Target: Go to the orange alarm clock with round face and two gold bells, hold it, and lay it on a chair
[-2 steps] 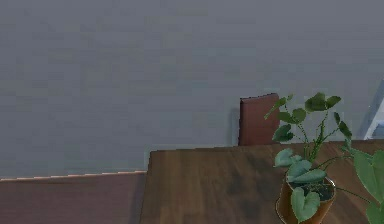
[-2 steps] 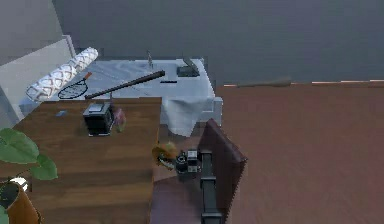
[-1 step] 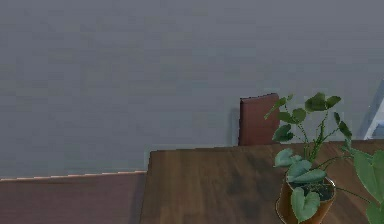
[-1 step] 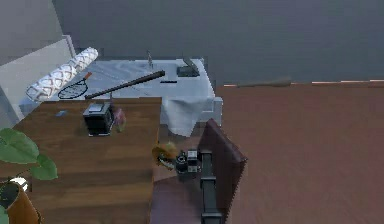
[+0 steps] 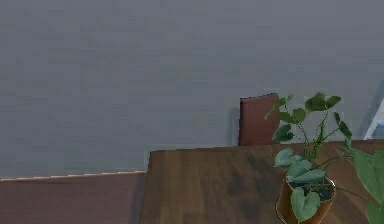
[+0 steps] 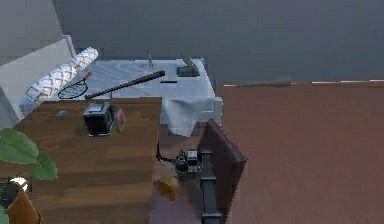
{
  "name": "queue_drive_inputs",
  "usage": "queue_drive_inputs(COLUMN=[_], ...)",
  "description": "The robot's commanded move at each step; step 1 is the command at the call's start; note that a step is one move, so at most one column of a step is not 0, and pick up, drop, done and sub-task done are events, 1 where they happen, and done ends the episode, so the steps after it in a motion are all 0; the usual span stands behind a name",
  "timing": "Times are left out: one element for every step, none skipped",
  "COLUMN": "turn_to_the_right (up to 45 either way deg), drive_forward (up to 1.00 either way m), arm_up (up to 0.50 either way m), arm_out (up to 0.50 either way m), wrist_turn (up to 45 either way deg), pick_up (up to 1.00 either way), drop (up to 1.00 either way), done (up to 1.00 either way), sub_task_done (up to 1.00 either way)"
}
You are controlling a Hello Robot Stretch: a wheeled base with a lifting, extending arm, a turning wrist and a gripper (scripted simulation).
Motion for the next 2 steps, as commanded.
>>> queue_drive_inputs(turn_to_the_right=[0.0, 0.0], drive_forward=[0.0, 0.0], arm_up=[0.1, 0.0], arm_out=[0.0, -0.08], wrist_turn=[0.0, 0.0], pick_up=[0.0, 0.0], drop=[0.0, 0.0], done=[0.0, 0.0], sub_task_done=[0.0, 0.0])
